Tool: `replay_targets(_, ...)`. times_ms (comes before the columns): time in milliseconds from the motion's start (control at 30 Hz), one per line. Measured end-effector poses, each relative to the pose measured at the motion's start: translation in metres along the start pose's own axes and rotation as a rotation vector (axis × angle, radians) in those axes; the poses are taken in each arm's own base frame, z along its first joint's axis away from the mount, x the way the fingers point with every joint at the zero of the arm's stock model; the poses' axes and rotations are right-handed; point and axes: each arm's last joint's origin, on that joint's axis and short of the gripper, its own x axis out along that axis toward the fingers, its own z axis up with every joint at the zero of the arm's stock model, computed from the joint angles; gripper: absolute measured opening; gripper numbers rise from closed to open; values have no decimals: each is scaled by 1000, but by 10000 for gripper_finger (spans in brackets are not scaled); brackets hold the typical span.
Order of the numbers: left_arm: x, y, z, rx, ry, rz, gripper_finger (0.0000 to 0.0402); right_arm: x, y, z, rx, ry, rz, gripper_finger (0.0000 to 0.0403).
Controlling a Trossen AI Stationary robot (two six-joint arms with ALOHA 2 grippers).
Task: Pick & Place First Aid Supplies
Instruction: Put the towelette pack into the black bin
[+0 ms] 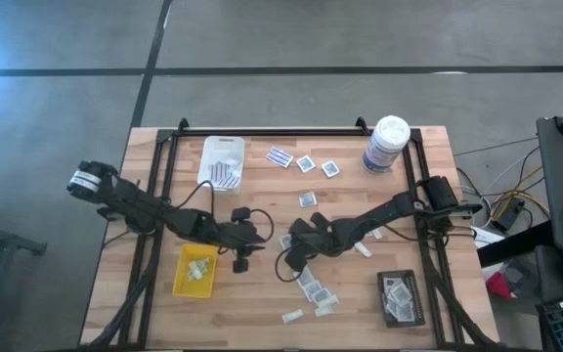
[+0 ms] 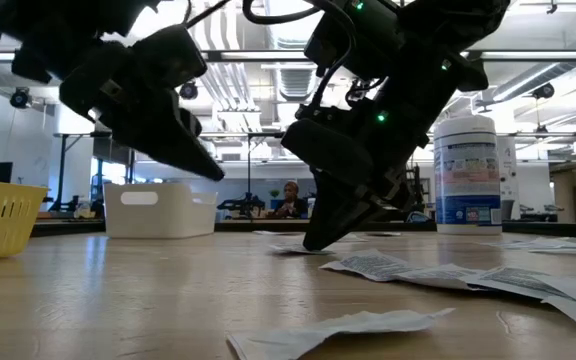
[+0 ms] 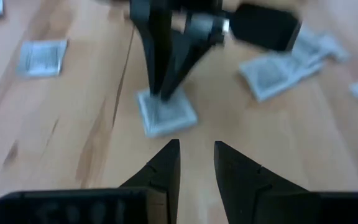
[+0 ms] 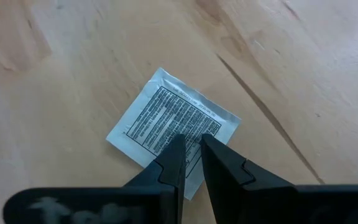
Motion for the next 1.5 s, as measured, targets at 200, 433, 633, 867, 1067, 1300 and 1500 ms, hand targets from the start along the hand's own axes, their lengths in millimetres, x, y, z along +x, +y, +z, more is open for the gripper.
replay_targets(200,-1,2,-9,-16,-79,-17,92,0,5,4,-26,-37,62,52)
replay_targets(433,0,3,-11,-7,-68,-12,92,-26,7,19,-41,-94,96,52)
replay_targets(633,14,3,-6,9,-49,5,92,-52,5,29,-81,-118,104,52)
replay_targets(867,31,9,-9,14,4,38,92,-68,0,20,-153,-47,53,52)
replay_targets(1067,49,8,-7,25,30,45,92,-73,2,8,-189,-18,50,52)
replay_targets(1300,67,7,-11,43,68,55,92,-69,2,2,-198,-2,39,52)
replay_targets(1500,71,9,-19,12,102,65,92,-66,2,1,-190,4,34,52)
